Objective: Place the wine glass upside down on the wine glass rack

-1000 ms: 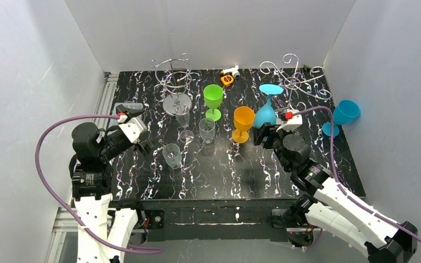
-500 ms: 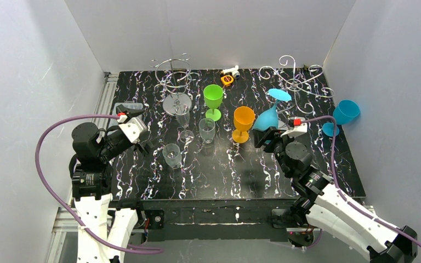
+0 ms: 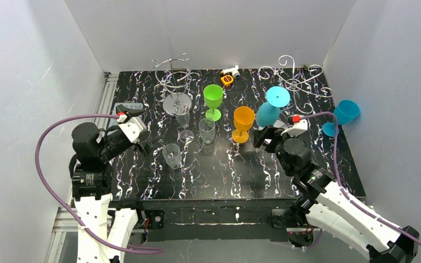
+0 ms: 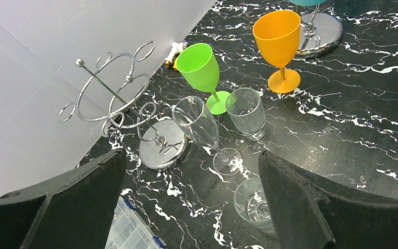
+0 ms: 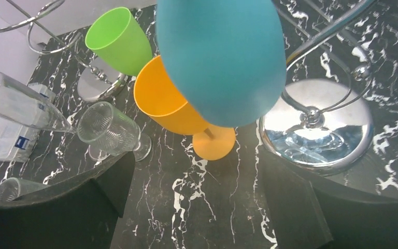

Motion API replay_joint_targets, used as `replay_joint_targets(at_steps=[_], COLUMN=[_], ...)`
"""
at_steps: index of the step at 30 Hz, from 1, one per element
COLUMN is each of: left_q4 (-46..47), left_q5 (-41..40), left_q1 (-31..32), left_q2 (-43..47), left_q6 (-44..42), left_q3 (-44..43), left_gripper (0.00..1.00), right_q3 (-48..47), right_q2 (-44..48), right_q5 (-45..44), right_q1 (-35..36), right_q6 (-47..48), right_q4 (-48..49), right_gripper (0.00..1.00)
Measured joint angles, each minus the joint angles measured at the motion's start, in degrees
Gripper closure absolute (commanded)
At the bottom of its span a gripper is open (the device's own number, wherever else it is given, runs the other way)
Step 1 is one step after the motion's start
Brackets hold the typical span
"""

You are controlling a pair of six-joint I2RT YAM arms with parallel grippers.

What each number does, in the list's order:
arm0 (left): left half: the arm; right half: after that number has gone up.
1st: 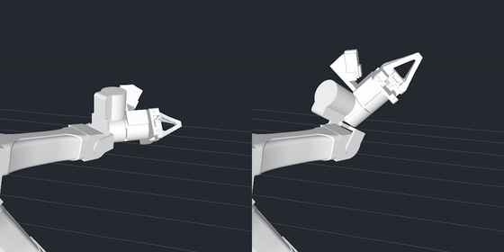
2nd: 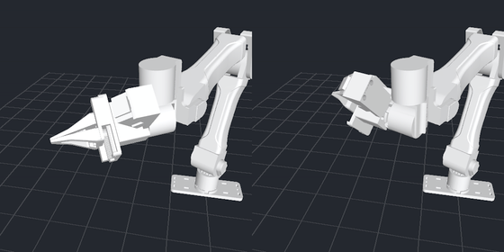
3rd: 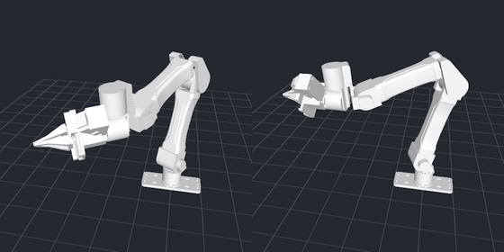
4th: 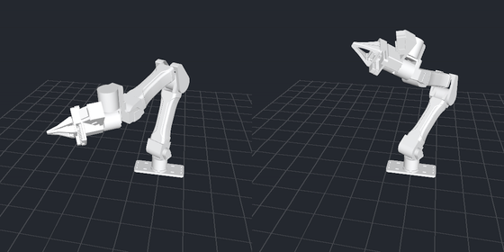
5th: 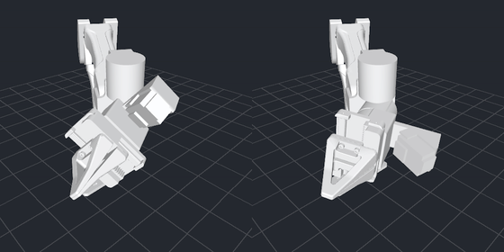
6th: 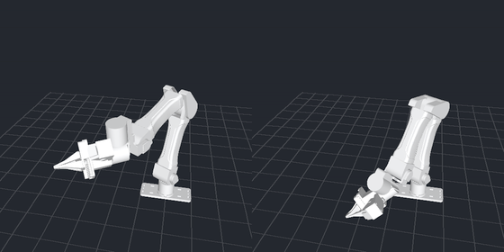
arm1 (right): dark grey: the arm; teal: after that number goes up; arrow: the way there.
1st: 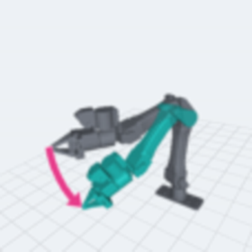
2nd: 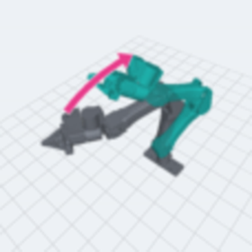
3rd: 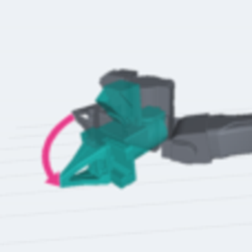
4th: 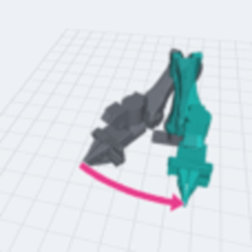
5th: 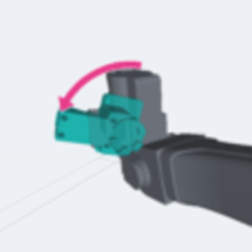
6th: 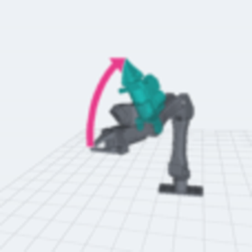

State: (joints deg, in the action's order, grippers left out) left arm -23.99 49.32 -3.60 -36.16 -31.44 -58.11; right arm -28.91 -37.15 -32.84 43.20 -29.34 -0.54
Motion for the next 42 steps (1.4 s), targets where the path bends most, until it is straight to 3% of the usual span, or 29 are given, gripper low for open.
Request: replay_joint_targets(at_steps=[5,12,18,23,27,34,42], left_q4=[-0.02,-0.2,-0.68,-0.42,1.99,5.55,5.42], left_q5=[0.02,0.26,0.72,3.54,6.14,1.53,-2.29], left_q1=[0.0,0.0,0.0,0.0,2.05,15.1,16.26], left_q2=[0.0,0.0,0.0,-0.13,-3.43,-14.67,-12.17], left_q6=[0.26,0.59,1.29,3.08,6.95,8.61,6.88], left_q3=[0.0,-0.02,-0.52,-1.86,-3.82,-9.29,-6.27], left_gripper=[0.02,0.02,0.02,0.02,0.02,0.02,0.02], right_q3=[-8.5,-27.91,-49.27,-62.51,-66.58,-71.06,-82.58], right_q2=[1.2,0.02,-9.27,-19.45,-25.22,-33.92,-43.45], right_q5=[1.42,6.69,7.41,-0.37,-7.32,-10.67,-7.74], right_q1=[0.0,0.0,0.0,0.0,0.0,-0.07,-0.07], right_q6=[2.23,4.55,4.44,4.76,5.66,9.4,16.22], right_q4=[-10.75,-28.41,-38.8,-46.66,-49.9,-50.77,-49.96], right_gripper=[0.02,0.19,0.25,0.29,0.3,0.36,0.55])
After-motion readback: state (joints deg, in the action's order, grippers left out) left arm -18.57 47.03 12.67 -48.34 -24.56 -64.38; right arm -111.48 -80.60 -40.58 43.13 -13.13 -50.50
